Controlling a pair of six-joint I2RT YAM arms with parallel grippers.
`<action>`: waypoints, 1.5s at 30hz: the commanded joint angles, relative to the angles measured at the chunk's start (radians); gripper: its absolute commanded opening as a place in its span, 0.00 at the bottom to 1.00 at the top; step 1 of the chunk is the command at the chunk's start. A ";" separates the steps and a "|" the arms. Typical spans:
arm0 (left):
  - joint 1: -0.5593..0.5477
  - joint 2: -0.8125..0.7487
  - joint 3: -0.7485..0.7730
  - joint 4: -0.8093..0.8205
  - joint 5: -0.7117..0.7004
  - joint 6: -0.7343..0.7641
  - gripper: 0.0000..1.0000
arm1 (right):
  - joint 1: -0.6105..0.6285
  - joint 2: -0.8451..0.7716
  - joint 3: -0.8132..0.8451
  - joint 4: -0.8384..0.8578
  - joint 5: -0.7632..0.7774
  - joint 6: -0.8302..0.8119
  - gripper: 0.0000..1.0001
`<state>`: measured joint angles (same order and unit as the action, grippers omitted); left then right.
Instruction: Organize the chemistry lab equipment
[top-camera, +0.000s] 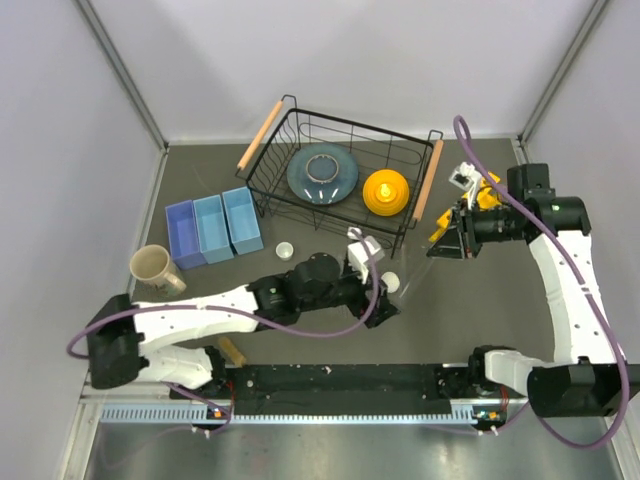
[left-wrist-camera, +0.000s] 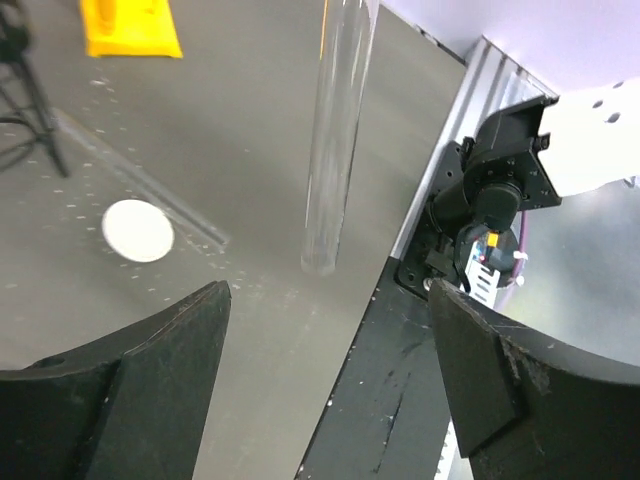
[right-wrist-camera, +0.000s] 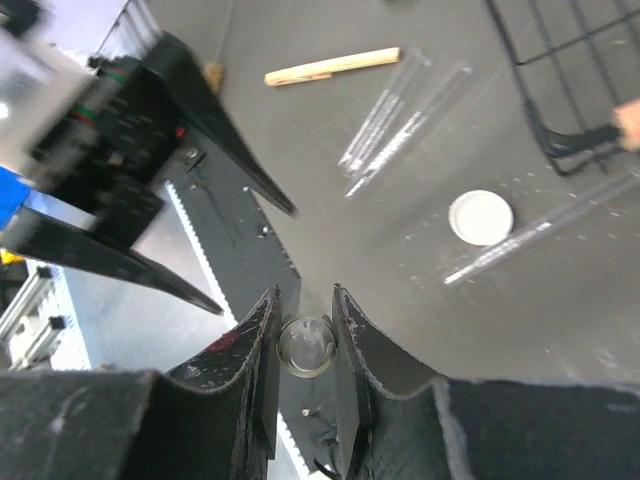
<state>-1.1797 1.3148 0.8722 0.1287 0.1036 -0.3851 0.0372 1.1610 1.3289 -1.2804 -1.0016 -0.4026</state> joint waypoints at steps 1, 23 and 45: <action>0.014 -0.190 -0.041 -0.053 -0.154 0.046 0.88 | -0.118 -0.012 0.053 0.007 0.052 -0.060 0.12; 0.025 -0.775 -0.415 -0.324 -0.409 -0.127 0.91 | -0.341 0.445 0.433 0.389 0.512 -0.084 0.14; 0.025 -0.796 -0.430 -0.365 -0.455 -0.147 0.91 | -0.344 0.621 0.567 0.455 0.598 -0.070 0.16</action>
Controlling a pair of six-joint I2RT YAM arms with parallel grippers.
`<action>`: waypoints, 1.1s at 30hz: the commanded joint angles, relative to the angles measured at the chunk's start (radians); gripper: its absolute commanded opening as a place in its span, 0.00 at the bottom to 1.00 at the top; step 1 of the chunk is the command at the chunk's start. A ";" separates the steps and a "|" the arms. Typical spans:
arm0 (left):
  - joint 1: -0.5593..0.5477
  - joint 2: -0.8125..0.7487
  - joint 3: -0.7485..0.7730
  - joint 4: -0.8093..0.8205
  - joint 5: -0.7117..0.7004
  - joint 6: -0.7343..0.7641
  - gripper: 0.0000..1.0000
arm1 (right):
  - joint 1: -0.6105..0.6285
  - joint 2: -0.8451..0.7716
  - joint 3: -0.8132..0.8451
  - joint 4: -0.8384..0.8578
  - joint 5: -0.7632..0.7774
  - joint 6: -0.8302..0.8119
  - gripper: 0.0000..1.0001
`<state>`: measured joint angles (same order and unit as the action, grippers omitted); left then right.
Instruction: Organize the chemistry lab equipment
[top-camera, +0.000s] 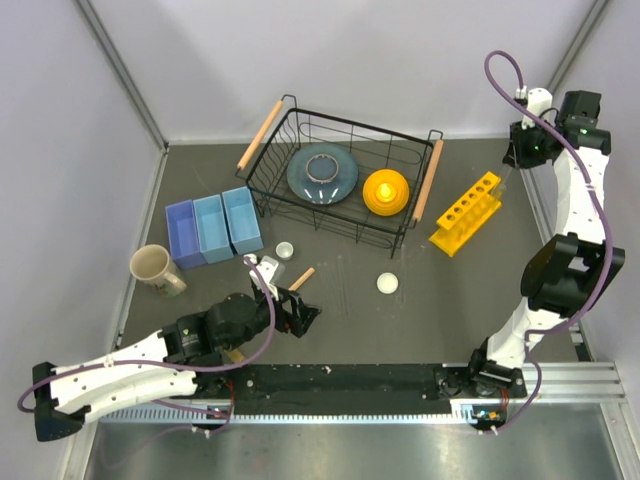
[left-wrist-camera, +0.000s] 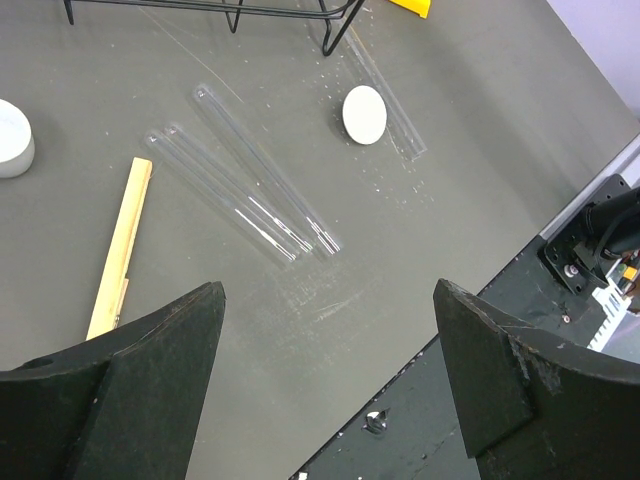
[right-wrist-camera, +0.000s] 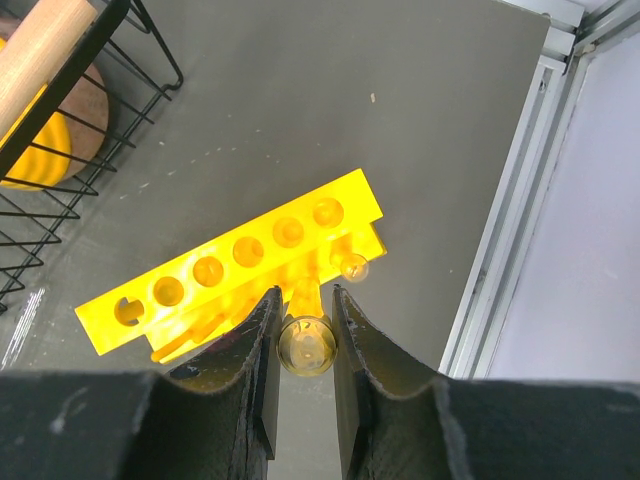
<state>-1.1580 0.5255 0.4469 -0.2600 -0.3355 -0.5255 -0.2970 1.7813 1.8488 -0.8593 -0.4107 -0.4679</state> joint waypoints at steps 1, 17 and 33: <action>0.003 -0.005 -0.004 0.022 -0.016 -0.007 0.91 | -0.010 0.004 0.047 0.034 0.007 -0.003 0.16; 0.003 -0.021 -0.004 0.013 -0.022 -0.016 0.91 | -0.008 0.050 0.004 0.068 0.013 -0.008 0.17; 0.003 -0.030 -0.002 0.013 -0.022 -0.027 0.91 | -0.008 0.052 -0.125 0.146 -0.002 -0.005 0.22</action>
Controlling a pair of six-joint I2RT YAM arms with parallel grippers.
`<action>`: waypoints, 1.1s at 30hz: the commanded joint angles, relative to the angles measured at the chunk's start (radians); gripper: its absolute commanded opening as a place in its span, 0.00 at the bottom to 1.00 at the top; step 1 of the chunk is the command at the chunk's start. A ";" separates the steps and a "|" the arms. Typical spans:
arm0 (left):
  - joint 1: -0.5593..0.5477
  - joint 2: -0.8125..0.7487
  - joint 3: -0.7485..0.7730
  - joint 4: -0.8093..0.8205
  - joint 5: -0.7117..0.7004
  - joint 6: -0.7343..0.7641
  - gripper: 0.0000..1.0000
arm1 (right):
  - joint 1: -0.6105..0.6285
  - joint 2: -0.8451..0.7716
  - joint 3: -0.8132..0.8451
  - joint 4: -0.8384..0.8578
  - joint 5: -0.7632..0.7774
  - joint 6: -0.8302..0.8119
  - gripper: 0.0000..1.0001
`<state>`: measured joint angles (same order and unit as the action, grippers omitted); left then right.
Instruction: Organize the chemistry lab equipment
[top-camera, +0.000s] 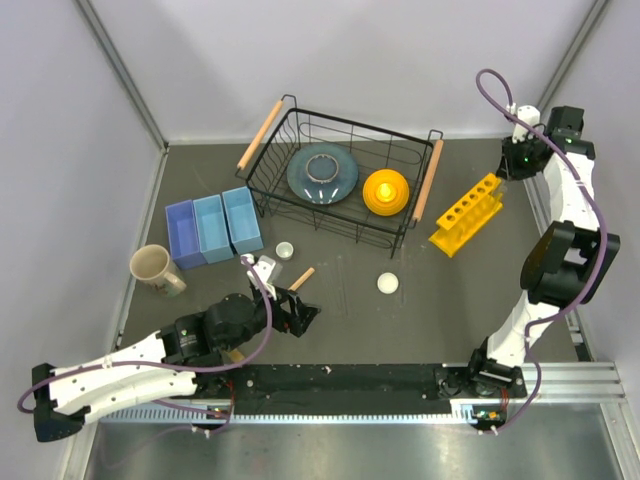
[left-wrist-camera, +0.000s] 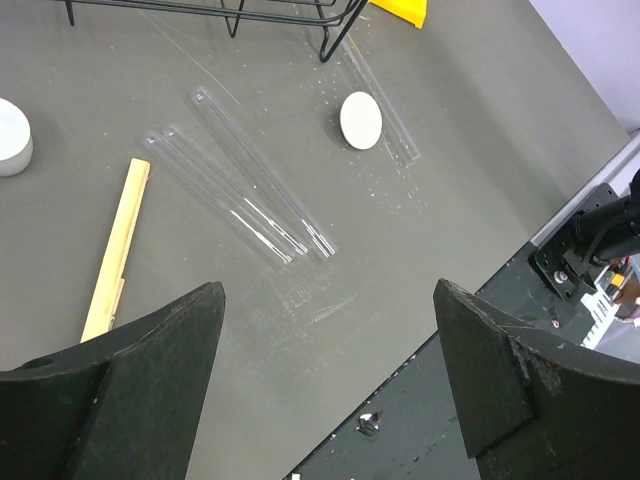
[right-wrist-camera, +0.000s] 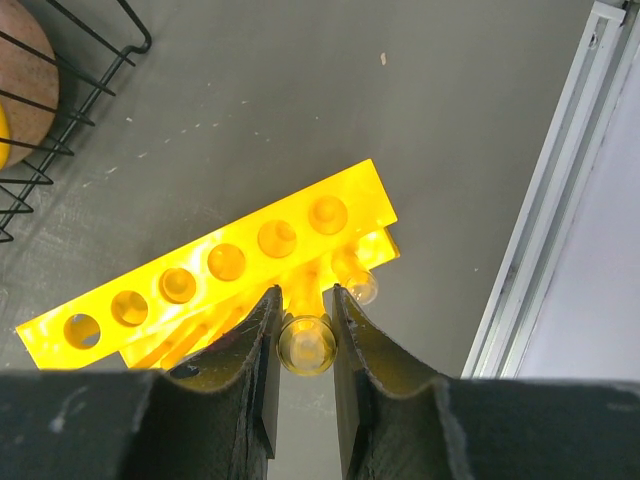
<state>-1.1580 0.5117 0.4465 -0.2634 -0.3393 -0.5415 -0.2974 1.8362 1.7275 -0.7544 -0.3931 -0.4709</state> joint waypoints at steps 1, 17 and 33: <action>0.003 -0.016 0.000 0.018 -0.018 -0.011 0.91 | -0.008 -0.003 -0.003 0.041 -0.020 -0.003 0.22; 0.003 -0.068 0.011 -0.008 -0.021 -0.032 0.91 | -0.008 -0.046 -0.005 0.035 -0.041 0.002 0.38; 0.003 -0.081 0.026 -0.112 -0.095 -0.155 0.99 | -0.005 -0.440 -0.164 -0.085 -0.369 0.021 0.68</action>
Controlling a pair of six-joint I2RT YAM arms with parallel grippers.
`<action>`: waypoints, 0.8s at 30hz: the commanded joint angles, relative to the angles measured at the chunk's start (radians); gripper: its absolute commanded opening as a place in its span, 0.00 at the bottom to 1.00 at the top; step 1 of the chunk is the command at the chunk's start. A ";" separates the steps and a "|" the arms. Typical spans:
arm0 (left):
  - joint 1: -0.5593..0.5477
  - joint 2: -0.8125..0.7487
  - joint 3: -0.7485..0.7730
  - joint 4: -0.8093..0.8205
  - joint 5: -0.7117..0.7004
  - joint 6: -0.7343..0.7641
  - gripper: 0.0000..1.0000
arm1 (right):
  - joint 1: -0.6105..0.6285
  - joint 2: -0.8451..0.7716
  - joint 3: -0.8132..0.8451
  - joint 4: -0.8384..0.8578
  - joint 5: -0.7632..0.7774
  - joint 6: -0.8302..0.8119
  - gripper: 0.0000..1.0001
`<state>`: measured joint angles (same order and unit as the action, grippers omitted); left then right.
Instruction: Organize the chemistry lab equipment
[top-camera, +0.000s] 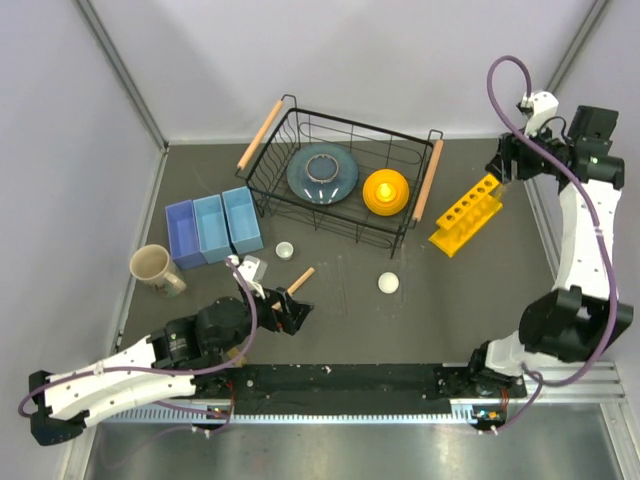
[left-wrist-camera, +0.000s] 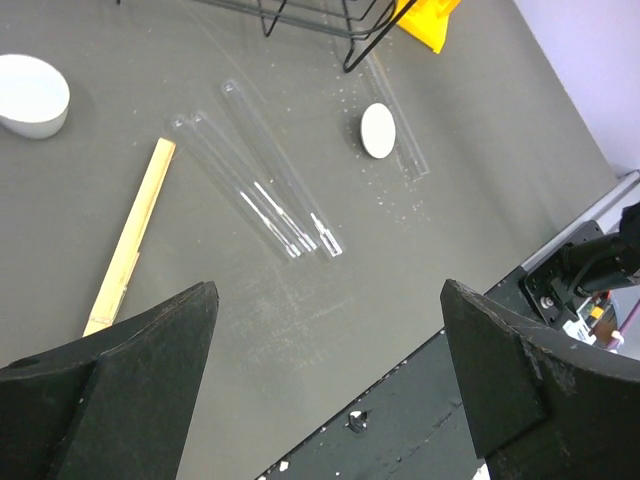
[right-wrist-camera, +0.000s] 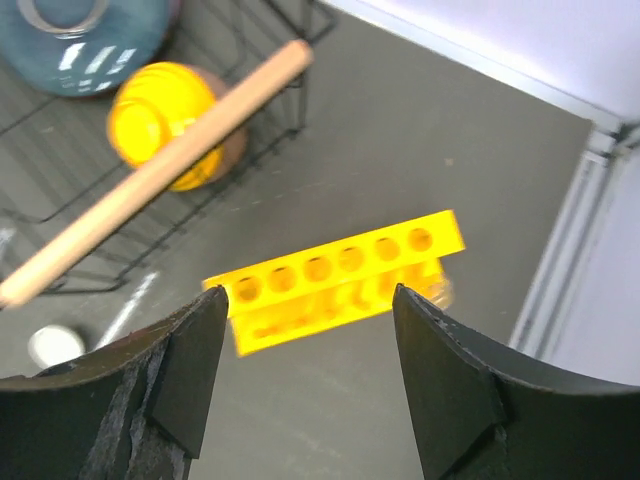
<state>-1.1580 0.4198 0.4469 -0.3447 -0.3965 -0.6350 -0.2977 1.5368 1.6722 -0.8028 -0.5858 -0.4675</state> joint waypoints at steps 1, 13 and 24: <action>0.004 0.013 0.024 -0.036 -0.041 -0.080 0.99 | -0.004 -0.168 -0.176 -0.036 -0.239 0.021 0.68; 0.012 0.076 0.000 -0.019 -0.031 -0.198 0.99 | 0.103 -0.521 -0.672 -0.004 -0.431 -0.005 0.69; 0.099 0.319 0.058 -0.019 0.080 -0.310 0.99 | 0.174 -0.573 -0.870 0.115 -0.399 0.004 0.70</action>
<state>-1.1030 0.6559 0.4488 -0.3866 -0.3763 -0.8814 -0.1326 0.9890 0.8463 -0.7792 -0.9657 -0.4599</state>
